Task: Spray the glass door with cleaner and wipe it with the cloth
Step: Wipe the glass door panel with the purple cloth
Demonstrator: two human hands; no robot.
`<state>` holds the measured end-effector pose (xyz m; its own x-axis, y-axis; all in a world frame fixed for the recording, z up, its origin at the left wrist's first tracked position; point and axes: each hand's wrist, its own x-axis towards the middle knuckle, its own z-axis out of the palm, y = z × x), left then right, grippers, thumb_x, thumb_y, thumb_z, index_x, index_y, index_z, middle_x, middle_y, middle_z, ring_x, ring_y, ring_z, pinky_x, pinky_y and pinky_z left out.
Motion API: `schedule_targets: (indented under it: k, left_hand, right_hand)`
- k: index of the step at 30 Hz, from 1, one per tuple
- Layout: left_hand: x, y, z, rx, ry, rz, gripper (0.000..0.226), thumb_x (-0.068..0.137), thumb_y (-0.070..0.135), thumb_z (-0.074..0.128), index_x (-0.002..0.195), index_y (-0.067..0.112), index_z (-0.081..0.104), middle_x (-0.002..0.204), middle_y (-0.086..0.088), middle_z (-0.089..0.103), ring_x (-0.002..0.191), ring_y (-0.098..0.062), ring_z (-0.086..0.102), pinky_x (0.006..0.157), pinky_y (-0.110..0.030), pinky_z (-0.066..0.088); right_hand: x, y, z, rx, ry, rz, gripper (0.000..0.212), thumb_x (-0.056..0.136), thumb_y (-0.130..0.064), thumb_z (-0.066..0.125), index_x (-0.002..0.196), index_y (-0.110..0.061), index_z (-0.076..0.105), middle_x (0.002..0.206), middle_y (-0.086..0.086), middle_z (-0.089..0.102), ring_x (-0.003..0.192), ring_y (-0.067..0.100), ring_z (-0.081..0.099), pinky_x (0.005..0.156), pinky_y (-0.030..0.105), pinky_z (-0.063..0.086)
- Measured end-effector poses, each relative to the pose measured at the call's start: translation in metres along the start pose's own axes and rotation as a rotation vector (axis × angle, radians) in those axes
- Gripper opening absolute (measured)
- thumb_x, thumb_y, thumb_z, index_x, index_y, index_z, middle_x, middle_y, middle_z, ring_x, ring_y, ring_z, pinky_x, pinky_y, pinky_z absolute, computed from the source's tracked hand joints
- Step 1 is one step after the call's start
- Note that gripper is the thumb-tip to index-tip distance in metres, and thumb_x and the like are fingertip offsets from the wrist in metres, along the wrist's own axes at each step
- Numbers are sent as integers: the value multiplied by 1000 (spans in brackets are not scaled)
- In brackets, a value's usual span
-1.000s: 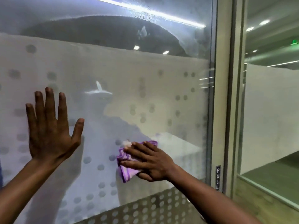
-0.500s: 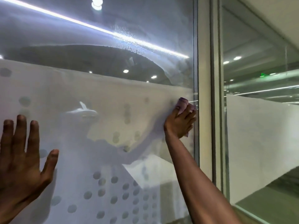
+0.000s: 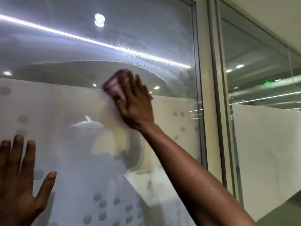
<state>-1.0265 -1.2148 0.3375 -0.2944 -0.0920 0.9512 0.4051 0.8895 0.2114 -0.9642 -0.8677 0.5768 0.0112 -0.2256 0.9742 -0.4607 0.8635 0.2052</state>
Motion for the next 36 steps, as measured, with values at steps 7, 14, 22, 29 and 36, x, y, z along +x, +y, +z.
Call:
schedule_targets:
  k: [7,14,22,29,36]
  left_hand:
    - [8,63,-47,258,206,212,94,89,62,35,166,10,18,176,-15,12,163,-41,10,123,-74,22]
    - [1,93,-70,457,204,176,90,92,58,35,165,9,20,175,-14,15,163,-34,16,130,-58,14]
    - [7,101,-92,461,39,183,88,98,65,23,165,8,20,174,-15,18,159,-36,21,131,-43,6]
    - [77,97,-132,461,69,259,84,97,65,34,165,16,25,173,-8,23,158,-32,23,130,-40,9]
    - [115,95,-144,404,40,246,84,101,68,26,168,22,5,178,-2,2,165,-20,-1,133,-39,-3]
  right_hand:
    - [-38,132,-45,-29,141,724,69,107,-50,24,167,-21,7,176,8,7,162,31,4,131,53,9]
    - [-1,97,-34,-10,226,1025,67,108,-47,35,166,-18,16,175,12,12,161,36,10,129,52,9]
    - [58,-77,9,29,109,349,68,105,-40,38,166,-18,17,174,11,13,161,34,11,128,52,15]
    - [58,-100,22,38,-58,-151,66,105,-50,37,165,-29,19,175,5,10,163,27,6,130,50,15]
    - [58,-48,16,-26,191,632,67,106,-44,38,166,-21,18,174,14,15,160,38,13,128,56,16]
